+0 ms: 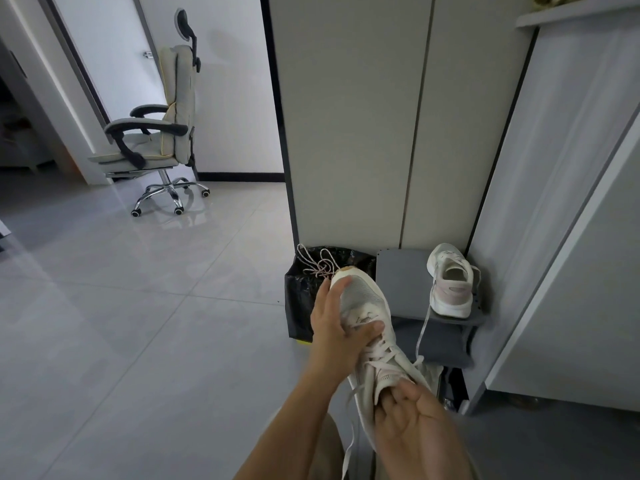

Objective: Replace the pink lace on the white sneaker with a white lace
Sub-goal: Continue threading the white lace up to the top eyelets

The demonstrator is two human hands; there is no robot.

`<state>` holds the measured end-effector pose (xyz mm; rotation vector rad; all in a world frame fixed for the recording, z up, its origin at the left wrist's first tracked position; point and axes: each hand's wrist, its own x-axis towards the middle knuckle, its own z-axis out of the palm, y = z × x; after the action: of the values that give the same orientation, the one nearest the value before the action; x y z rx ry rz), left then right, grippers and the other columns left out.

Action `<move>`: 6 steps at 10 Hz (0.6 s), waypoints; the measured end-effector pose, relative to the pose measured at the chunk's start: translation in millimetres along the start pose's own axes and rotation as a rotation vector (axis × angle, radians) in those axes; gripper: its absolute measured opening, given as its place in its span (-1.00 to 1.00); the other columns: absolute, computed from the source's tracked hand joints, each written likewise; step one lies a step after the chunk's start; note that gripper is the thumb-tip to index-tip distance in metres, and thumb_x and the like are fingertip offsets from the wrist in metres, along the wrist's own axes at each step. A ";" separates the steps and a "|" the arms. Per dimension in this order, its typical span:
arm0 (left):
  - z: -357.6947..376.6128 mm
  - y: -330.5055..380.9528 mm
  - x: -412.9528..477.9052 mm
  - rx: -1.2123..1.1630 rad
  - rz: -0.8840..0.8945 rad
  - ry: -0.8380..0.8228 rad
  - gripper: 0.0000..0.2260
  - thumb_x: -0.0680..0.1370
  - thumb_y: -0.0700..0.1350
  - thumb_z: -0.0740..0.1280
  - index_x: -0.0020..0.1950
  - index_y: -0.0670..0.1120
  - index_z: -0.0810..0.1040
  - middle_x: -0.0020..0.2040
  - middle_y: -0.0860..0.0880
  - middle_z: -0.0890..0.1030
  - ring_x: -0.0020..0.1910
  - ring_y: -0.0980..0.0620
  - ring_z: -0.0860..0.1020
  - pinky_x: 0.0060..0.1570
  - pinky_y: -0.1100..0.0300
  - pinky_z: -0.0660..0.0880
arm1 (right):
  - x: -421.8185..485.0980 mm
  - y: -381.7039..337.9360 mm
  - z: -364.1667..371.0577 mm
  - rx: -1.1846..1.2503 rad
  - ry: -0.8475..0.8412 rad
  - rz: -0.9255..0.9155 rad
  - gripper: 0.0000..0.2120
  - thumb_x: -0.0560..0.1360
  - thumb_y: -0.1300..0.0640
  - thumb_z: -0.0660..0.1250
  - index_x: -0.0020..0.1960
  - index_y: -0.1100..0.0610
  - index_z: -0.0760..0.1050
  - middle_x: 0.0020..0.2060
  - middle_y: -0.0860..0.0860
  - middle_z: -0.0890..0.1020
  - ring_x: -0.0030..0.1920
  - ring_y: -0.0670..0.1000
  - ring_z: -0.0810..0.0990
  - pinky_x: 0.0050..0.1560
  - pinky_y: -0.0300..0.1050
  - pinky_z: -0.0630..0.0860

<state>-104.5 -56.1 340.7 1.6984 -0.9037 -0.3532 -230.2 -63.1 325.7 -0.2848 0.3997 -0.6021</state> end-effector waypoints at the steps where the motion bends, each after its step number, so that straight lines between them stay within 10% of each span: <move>1: -2.1 1.1 -0.5 -0.007 0.016 0.020 -0.39 0.26 0.19 0.41 0.27 0.24 0.30 0.41 0.11 0.24 0.39 0.09 0.21 0.39 -0.02 0.25 | -0.1 -2.7 2.5 -0.010 0.057 -0.022 0.14 -0.40 0.09 0.63 0.18 0.26 0.44 0.02 0.16 0.57 0.01 0.05 0.53 0.27 -0.05 0.32; 2: -8.6 1.5 -6.3 -0.008 0.097 0.051 -0.38 0.33 0.36 0.32 0.34 0.20 0.32 0.39 0.06 0.31 0.39 0.00 0.28 0.31 -0.08 0.35 | 4.8 -10.5 4.4 -0.001 0.031 -0.069 0.07 -0.41 0.06 0.64 0.11 0.26 0.53 0.00 0.20 0.65 -0.02 0.11 0.65 -0.02 -0.10 0.59; 4: 6.7 -5.0 -27.8 0.210 0.288 -0.094 -0.55 0.30 0.19 0.24 0.20 0.30 0.37 0.30 0.35 0.20 0.31 0.24 0.30 0.19 0.47 0.28 | 27.3 -16.2 16.9 0.075 0.065 -0.066 -0.43 0.37 -0.02 0.35 0.28 0.28 0.44 0.14 0.26 0.57 0.09 0.13 0.54 0.11 -0.05 0.49; 5: 17.7 -14.1 -12.0 0.312 0.332 0.029 -0.62 0.36 0.13 0.23 0.17 0.22 0.39 0.26 0.27 0.38 0.16 0.23 0.46 0.01 0.46 0.42 | 42.3 -20.4 16.6 0.072 -0.040 -0.115 -0.14 -0.06 -0.05 0.62 0.18 0.25 0.55 0.08 0.23 0.60 -0.02 0.10 0.63 -0.12 -0.04 0.63; 6: 29.8 -28.0 4.7 0.373 0.408 0.116 -0.71 0.42 0.04 0.23 0.14 0.10 0.43 0.15 0.13 0.55 0.01 0.20 0.54 -0.19 0.39 0.51 | 57.6 -21.3 14.1 -0.022 -0.093 -0.157 -0.17 0.01 -0.07 0.62 0.19 0.29 0.54 0.04 0.24 0.60 -0.03 0.10 0.64 -0.08 -0.05 0.60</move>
<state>-109.8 -77.7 306.2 1.7894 -1.2541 0.1980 -191.1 -112.3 330.0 -0.3661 0.2958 -0.7352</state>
